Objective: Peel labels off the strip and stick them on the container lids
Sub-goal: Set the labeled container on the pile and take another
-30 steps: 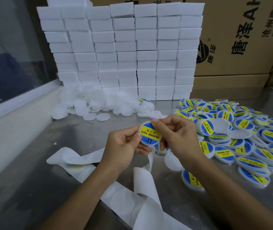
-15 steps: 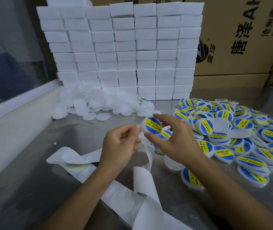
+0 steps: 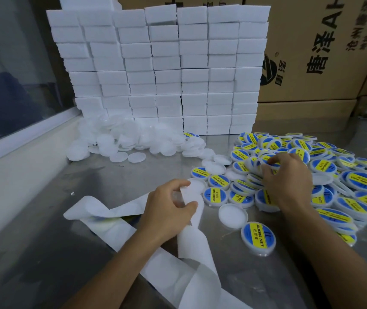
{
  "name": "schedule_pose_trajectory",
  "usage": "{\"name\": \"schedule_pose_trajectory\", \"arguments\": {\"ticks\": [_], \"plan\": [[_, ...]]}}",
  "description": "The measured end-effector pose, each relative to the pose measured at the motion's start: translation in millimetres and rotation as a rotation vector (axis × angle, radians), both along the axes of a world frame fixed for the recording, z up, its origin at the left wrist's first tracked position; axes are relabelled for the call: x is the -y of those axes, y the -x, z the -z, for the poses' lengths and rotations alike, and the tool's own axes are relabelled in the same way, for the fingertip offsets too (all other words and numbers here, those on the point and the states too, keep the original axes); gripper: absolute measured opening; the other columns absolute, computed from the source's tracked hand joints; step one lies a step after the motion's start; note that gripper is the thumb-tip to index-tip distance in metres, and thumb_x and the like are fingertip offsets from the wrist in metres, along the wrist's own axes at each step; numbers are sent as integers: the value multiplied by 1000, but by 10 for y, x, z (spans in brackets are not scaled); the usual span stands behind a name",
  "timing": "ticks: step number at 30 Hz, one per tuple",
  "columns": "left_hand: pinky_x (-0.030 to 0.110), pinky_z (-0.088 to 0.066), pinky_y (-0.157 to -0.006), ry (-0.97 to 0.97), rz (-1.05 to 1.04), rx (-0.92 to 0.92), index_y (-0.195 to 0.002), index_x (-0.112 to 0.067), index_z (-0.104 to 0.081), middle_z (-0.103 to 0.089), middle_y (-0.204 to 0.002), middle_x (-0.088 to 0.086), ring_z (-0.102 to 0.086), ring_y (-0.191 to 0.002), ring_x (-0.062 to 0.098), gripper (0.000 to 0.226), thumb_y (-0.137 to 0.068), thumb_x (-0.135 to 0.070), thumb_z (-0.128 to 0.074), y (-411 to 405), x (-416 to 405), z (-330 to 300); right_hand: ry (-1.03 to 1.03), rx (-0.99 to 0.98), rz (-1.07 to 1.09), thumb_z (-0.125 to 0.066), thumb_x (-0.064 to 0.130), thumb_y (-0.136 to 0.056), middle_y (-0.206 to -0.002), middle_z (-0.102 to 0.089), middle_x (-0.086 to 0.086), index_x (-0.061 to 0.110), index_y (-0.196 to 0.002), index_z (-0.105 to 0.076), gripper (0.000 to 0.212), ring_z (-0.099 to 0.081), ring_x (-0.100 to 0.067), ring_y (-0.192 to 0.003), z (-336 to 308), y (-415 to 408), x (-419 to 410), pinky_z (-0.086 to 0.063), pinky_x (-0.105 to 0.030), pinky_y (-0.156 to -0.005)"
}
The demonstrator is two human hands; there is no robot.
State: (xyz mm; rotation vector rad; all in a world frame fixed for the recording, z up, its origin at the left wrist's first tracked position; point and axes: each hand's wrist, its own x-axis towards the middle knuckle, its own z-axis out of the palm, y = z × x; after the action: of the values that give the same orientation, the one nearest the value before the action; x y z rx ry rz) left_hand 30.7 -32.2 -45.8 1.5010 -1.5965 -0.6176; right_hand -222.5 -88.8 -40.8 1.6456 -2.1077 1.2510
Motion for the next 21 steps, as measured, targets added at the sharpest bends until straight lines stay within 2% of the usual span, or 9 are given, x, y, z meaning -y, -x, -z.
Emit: {"name": "schedule_pose_trajectory", "arguments": {"ticks": [3, 5, 6, 9, 11, 13, 15, 17, 21], "plan": [[12, -52, -63, -30, -2, -115, -116, -26, -68, -72, -94, -8, -66, -73, -3, 44, -76, -11, -77, -9, 17, -14, -38, 46, 11, -64, 21, -90, -107, -64, -15, 7, -104, -67, 20, -61, -35, -85, 53, 32, 24, -51, -46, -75], [25, -57, -78, -38, -7, -218, -109, -25, -71, -71, -108, -7, -65, -94, 0, 36, -76, -14, -79, -15, 27, -15, -76, 42, 22, -61, 22, -92, -102, -66, -15, 8, -107, -67, 21, -62, -34, -82, 58, 31, 26, -52, -45, -72], [30, -59, -77, -43, -18, -271, -104, -27, -73, -70, -109, -9, -64, -100, 2, 31, -75, -18, -81, -14, 24, -19, -91, 23, 29, -60, 22, -92, -99, -67, -15, 8, -108, -67, 22, -62, -35, -81, 52, 25, 22, -52, -43, -70], [20, -53, -73, 3, -25, -383, -81, -29, -76, -74, -95, -15, -67, -93, 1, 15, -73, -20, -84, -7, 21, -45, -130, -55, 50, -63, 23, -87, -101, -68, -16, 8, -110, -69, 28, -60, -37, -96, 28, -13, 3, -47, -44, -78], [12, -51, -73, 46, 29, -476, -73, -25, -74, -75, -82, -14, -69, -83, 0, 21, -74, -5, -81, -4, 12, -83, -166, -71, 53, -66, 25, -84, -116, -65, -15, 10, -113, -68, 32, -50, -38, -119, 14, -61, -24, -40, -50, -94], [15, -54, -73, 53, 81, -567, -74, -20, -72, -75, -79, -10, -70, -78, 3, 27, -76, 7, -75, -5, -3, -116, -144, -75, 28, -68, 28, -84, -125, -61, -13, 13, -116, -67, 35, -42, -37, -126, -27, -141, -62, -34, -50, -100], [18, -54, -64, 36, 118, -642, -77, -18, -73, -76, -81, -8, -70, -74, 6, 31, -78, 13, -70, -4, -23, -134, -50, -72, -46, -67, 30, -86, -121, -64, -11, 15, -116, -67, 33, -48, -35, -119, -92, -253, -104, -37, -47, -95], [21, -54, -61, 13, 155, -687, -82, -21, -76, -76, -90, -5, -70, -74, 10, 37, -79, 15, -66, -4, -33, -140, 42, 5, -201, -64, 32, -89, -102, -70, -5, 16, -112, -65, 28, -59, -28, -103, -180, -409, -170, -46, -41, -84], [34, -55, -78, -2, 221, -742, -99, -27, -75, -73, -109, -7, -71, -94, 20, 57, -78, 23, -58, -9, -39, -157, 14, 108, -552, -54, 44, -95, -68, -70, 6, 28, -117, -49, 28, -65, -12, -67, -254, -720, -352, -49, -34, -69]]}}
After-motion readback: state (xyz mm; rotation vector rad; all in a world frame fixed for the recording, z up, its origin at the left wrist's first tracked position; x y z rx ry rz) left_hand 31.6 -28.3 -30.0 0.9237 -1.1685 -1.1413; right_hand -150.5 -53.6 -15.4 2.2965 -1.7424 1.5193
